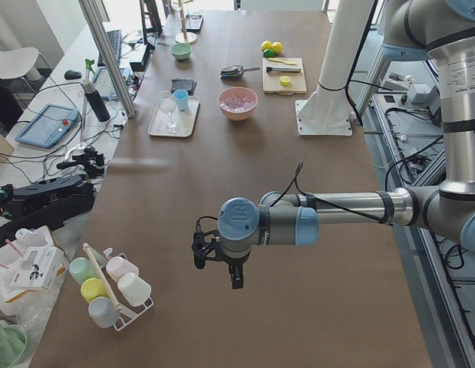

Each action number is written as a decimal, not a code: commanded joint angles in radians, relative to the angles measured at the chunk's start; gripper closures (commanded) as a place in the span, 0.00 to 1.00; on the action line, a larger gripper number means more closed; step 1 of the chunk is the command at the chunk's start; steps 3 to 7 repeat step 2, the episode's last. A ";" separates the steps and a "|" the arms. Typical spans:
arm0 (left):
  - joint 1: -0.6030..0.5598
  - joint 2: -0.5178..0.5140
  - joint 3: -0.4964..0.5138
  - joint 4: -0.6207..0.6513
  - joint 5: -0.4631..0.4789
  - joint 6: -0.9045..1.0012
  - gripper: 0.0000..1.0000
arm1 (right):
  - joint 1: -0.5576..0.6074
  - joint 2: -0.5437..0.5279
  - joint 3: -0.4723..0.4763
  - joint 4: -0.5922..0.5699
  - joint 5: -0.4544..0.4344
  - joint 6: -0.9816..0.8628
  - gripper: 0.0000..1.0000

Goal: Put ice in cup with scoop

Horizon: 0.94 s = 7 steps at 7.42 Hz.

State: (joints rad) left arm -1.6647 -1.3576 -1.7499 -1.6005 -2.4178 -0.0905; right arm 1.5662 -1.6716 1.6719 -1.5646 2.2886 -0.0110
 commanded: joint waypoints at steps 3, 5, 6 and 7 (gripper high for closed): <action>0.020 -0.005 -0.028 0.144 -0.059 -0.002 0.02 | 0.000 0.000 0.002 -0.002 -0.005 0.002 0.00; 0.020 -0.005 -0.028 0.144 -0.059 -0.002 0.02 | 0.000 0.000 0.002 -0.002 -0.005 0.002 0.00; 0.020 -0.005 -0.028 0.144 -0.059 -0.002 0.02 | 0.000 0.000 0.002 -0.002 -0.005 0.002 0.00; 0.020 -0.005 -0.028 0.144 -0.059 -0.002 0.02 | 0.000 0.000 0.002 -0.002 -0.005 0.002 0.00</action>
